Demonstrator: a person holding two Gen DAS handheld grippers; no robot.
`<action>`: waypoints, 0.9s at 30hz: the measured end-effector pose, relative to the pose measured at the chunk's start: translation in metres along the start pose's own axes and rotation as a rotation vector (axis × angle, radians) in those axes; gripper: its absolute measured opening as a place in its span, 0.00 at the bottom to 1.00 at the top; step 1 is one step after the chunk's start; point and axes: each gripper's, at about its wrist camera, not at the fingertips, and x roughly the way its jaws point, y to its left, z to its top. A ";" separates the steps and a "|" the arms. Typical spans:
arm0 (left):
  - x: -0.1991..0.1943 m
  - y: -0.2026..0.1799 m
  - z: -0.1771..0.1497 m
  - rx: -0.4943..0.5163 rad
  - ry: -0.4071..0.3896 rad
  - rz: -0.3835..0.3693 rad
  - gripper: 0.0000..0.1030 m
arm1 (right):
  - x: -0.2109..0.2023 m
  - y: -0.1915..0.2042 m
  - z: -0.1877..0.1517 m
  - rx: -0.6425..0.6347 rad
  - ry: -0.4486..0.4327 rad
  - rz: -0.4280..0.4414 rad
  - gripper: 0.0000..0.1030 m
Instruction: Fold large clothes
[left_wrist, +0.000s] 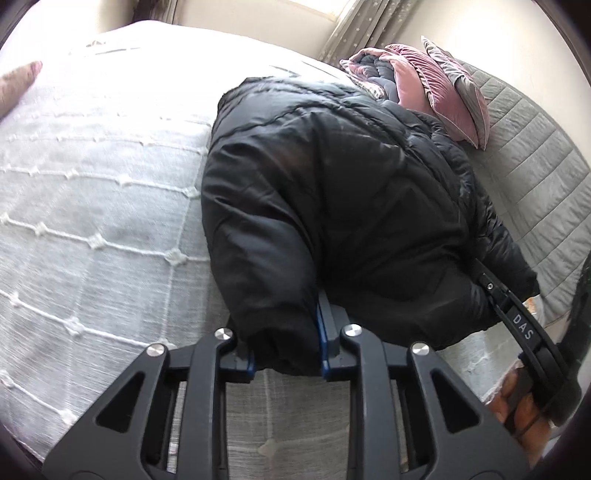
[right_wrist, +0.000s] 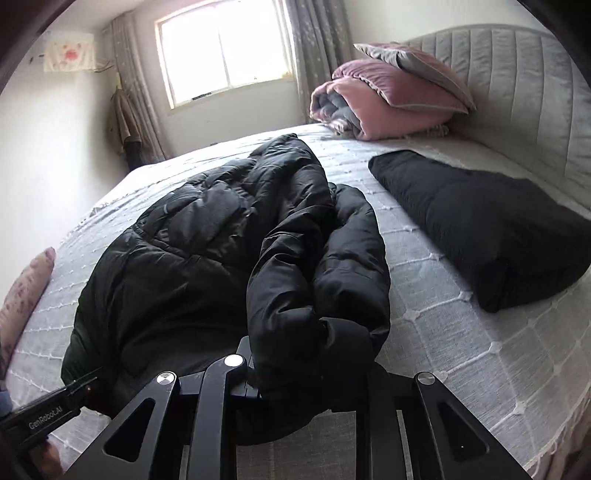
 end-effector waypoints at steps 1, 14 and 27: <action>-0.001 -0.002 0.002 0.010 -0.009 0.008 0.24 | -0.002 0.001 -0.001 -0.004 -0.004 -0.001 0.20; -0.035 -0.014 0.005 0.135 -0.130 0.109 0.19 | -0.021 0.013 0.005 -0.034 -0.084 0.017 0.18; -0.085 0.017 0.008 0.197 -0.234 0.072 0.17 | -0.062 0.042 0.016 -0.027 -0.155 0.104 0.16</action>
